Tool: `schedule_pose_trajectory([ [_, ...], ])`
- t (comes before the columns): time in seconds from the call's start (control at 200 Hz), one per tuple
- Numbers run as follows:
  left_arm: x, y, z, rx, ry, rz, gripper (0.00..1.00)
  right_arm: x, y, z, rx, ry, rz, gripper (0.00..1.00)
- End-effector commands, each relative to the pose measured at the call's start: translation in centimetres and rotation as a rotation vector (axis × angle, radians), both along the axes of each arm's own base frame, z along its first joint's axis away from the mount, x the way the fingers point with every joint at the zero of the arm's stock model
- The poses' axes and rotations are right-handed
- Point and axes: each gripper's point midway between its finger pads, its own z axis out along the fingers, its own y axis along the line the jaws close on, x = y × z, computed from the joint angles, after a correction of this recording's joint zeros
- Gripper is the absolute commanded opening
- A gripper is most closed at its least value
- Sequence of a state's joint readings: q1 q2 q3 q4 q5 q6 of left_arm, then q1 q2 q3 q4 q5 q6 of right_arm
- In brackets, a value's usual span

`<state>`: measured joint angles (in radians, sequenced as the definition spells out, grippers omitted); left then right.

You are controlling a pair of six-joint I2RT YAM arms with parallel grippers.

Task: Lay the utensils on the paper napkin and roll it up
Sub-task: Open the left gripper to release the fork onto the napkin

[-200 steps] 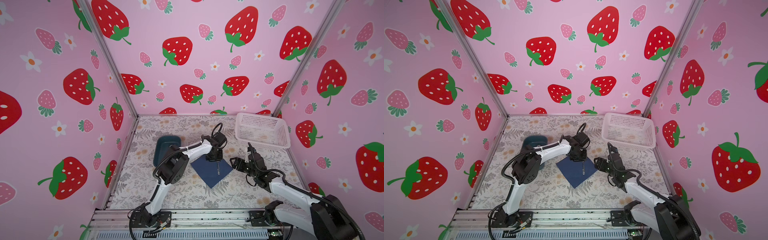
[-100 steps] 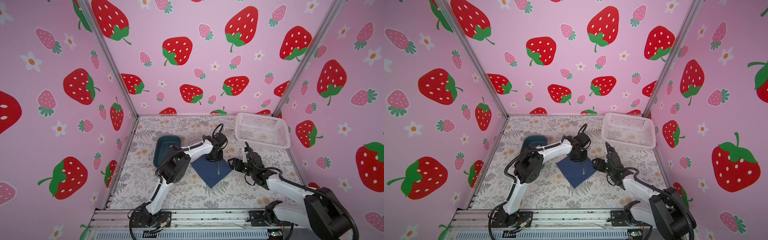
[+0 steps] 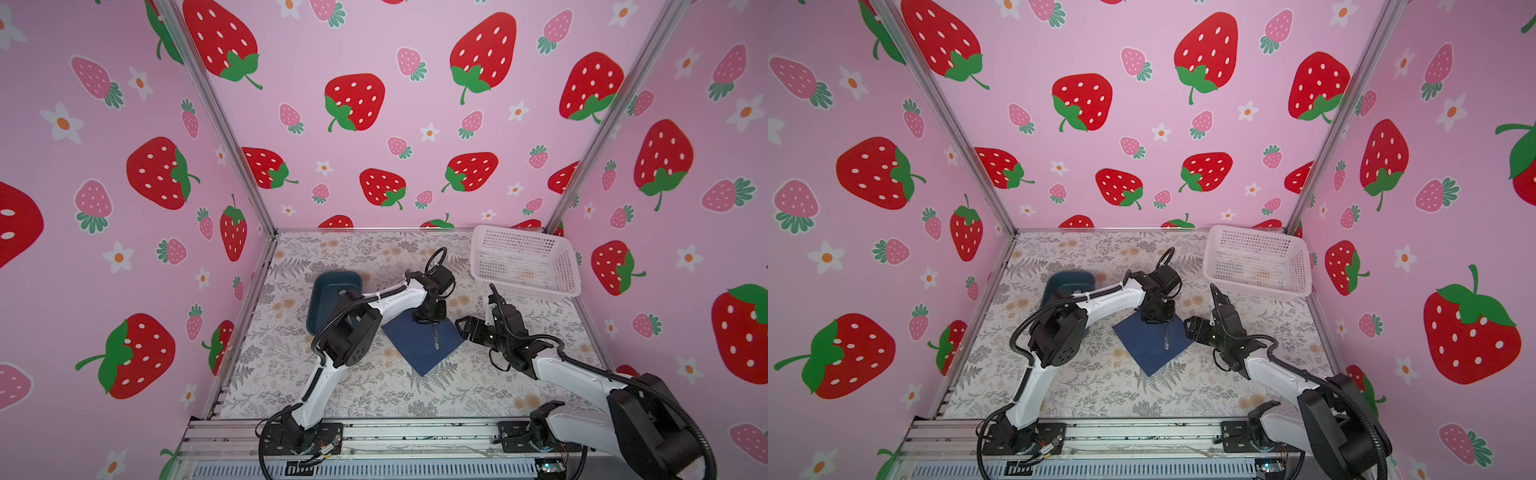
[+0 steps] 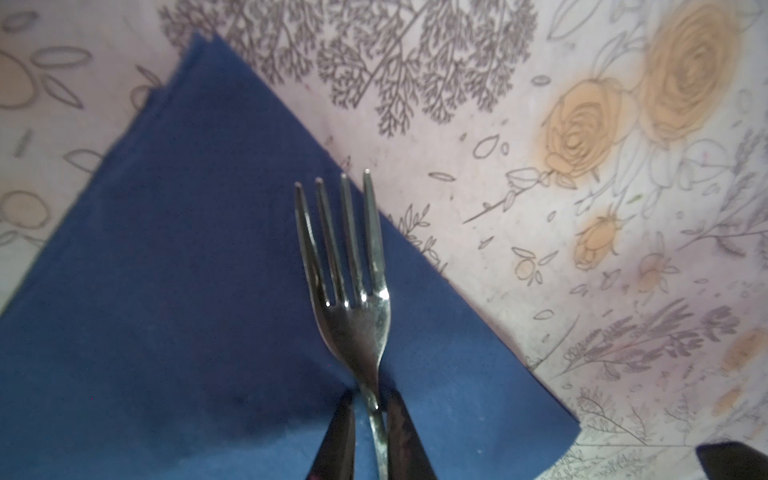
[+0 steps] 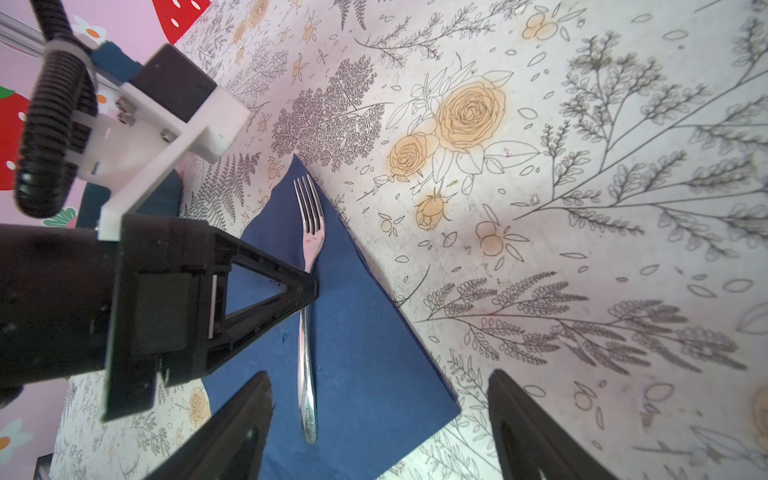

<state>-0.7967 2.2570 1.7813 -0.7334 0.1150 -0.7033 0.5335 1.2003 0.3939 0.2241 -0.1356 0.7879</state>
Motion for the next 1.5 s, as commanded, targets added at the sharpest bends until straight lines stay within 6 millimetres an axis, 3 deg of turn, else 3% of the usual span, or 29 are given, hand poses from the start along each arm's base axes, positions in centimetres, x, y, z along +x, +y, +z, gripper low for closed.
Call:
schedule_pose_trajectory([
  [0.0, 0.2, 0.0, 0.4, 0.014, -0.012, -0.007, 0.15, 0.7, 0.2, 0.9, 0.023, -0.020, -0.011, 0.83],
  [0.16, 0.1, 0.0, 0.8, 0.009, -0.019, -0.017, 0.11, 0.7, 0.1, 0.9, 0.021, -0.017, -0.016, 0.83],
  [1.281, -0.3, 1.5, 0.7, -0.024, -0.015, 0.138, 0.09, 0.5, -0.2, 0.4, 0.011, 0.002, -0.027, 0.83],
  [1.491, -0.5, 1.4, 0.6, -0.031, -0.007, 0.135, 0.13, 0.6, -0.2, 0.5, 0.010, -0.004, -0.025, 0.83],
])
